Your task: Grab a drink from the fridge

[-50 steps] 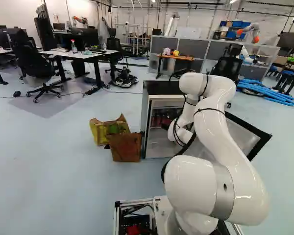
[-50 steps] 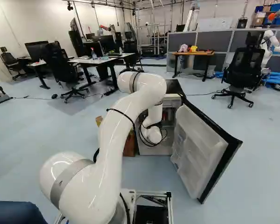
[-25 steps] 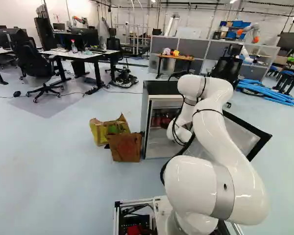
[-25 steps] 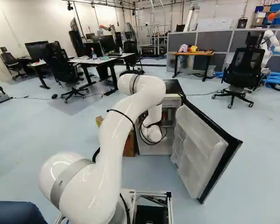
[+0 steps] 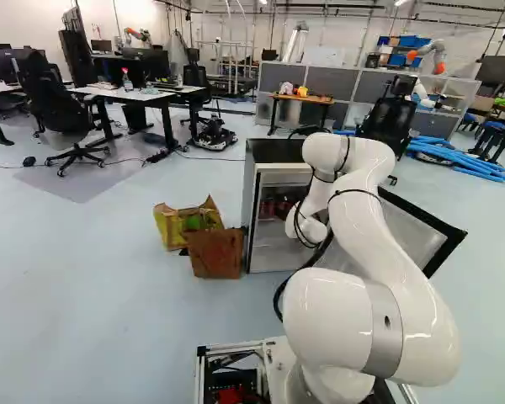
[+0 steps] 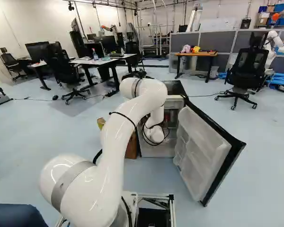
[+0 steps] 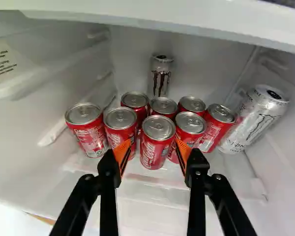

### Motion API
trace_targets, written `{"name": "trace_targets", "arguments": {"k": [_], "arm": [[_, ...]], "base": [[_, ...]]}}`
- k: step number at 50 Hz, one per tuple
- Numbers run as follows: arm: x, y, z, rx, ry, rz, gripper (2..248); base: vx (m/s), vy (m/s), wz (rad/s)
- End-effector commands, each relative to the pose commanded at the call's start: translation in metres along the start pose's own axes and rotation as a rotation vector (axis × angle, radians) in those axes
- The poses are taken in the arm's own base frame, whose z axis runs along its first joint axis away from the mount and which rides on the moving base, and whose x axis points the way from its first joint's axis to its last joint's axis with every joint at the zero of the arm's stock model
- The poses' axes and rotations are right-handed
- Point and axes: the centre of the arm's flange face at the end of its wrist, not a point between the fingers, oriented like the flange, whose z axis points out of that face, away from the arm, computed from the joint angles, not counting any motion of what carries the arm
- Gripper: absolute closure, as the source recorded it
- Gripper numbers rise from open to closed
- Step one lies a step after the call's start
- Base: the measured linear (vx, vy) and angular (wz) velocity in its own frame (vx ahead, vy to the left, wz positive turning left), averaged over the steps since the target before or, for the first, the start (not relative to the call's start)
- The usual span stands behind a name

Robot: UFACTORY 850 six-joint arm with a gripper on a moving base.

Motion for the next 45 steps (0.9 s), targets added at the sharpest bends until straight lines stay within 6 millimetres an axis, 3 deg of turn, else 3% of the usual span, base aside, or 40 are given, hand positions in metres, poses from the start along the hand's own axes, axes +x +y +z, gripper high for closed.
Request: {"name": "trace_targets", "arguments": {"k": [31, 32, 37, 38, 45], "arm": [[0.001, 0.002, 0.015, 0.0, 0.022, -0.012, 104], [0.001, 0.002, 0.015, 0.0, 0.022, -0.012, 113], [0.001, 0.002, 0.015, 0.0, 0.022, -0.012, 113], [0.001, 0.002, 0.015, 0.0, 0.022, -0.012, 148], [0.001, 0.002, 0.015, 0.0, 0.022, -0.012, 157]], "base": [[0.0, 0.0, 0.0], [0.0, 0.0, 0.0], [0.0, 0.0, 0.0], [0.0, 0.0, 0.0], [0.0, 0.0, 0.0]]}}
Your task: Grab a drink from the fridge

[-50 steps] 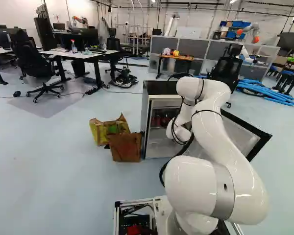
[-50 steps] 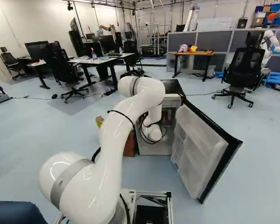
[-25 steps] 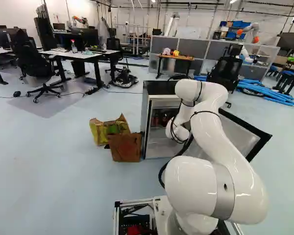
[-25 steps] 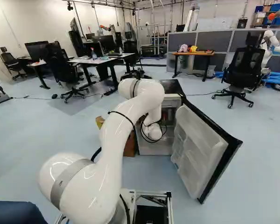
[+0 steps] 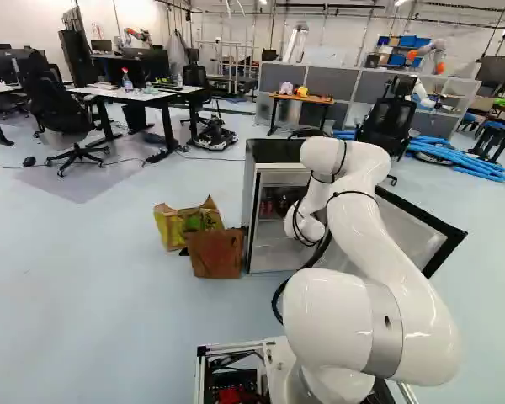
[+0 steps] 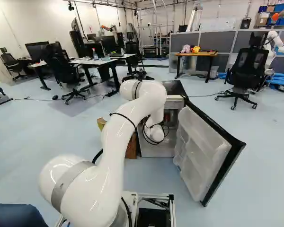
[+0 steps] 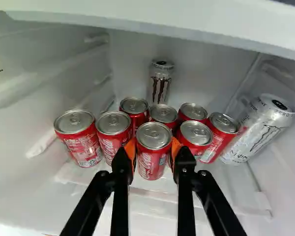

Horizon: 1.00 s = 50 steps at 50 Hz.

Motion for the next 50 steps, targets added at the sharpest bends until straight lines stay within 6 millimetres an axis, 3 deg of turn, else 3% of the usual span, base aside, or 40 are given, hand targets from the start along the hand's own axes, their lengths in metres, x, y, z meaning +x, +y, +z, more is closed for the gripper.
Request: {"name": "trace_targets", "arguments": {"k": [24, 50], "arm": [[-0.001, -0.002, -0.011, 0.0, -0.016, 0.009, 157], [0.026, -0.003, -0.051, -0.006, -0.041, 0.025, 157]], "base": [[0.0, 0.0, 0.0], [0.0, 0.0, 0.0]]}}
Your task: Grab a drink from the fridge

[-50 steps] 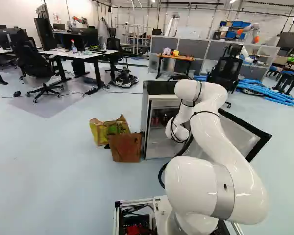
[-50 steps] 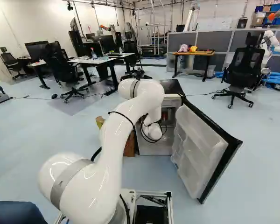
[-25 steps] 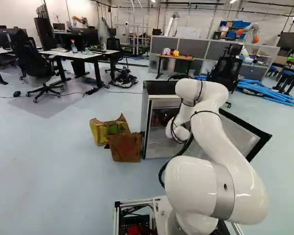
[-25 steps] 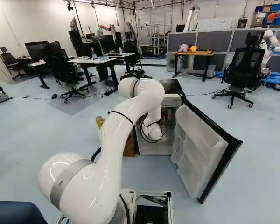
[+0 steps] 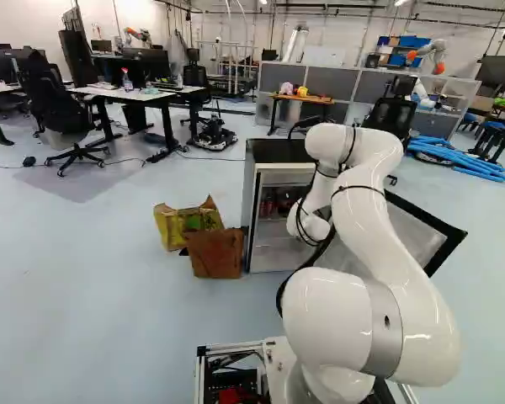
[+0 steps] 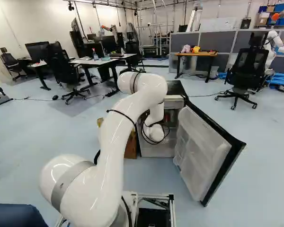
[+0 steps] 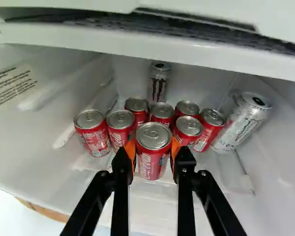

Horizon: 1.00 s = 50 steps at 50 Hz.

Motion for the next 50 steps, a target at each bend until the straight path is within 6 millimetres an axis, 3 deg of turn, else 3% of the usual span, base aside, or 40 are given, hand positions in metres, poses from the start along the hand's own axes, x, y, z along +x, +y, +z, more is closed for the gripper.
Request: {"name": "trace_targets", "arguments": {"k": [50], "arm": [[0.043, -0.006, -0.122, -0.114, -0.081, 0.085, 157]], "base": [[0.0, 0.0, 0.0]]}}
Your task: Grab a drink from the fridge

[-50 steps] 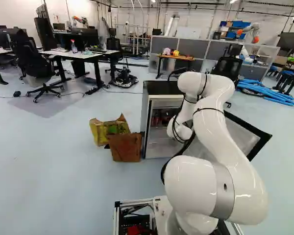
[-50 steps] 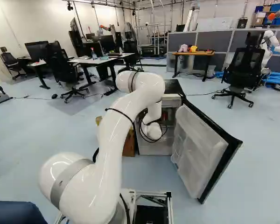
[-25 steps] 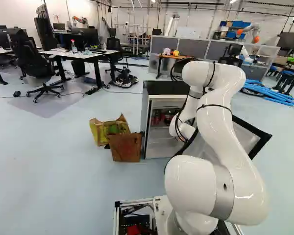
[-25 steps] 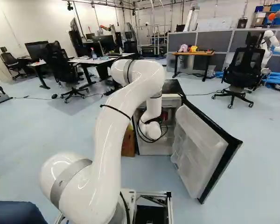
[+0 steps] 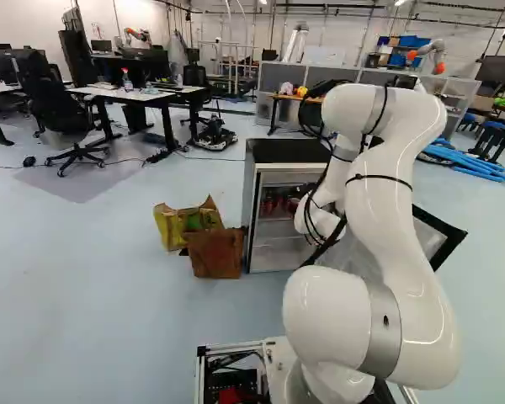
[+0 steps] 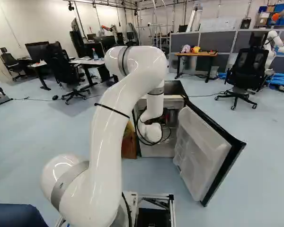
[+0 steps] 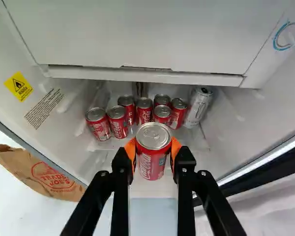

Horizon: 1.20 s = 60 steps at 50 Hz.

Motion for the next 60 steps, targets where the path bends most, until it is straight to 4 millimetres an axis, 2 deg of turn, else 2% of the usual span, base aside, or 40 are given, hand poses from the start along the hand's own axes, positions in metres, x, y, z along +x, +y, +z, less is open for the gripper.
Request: {"name": "trace_targets", "arguments": {"k": [42, 60], "arm": [[0.021, -0.019, -0.108, -0.023, -0.02, 0.021, 157], [0.033, -0.028, -0.139, -0.029, -0.004, 0.016, 157]], "base": [[0.0, 0.0, 0.0], [0.0, 0.0, 0.0]]}}
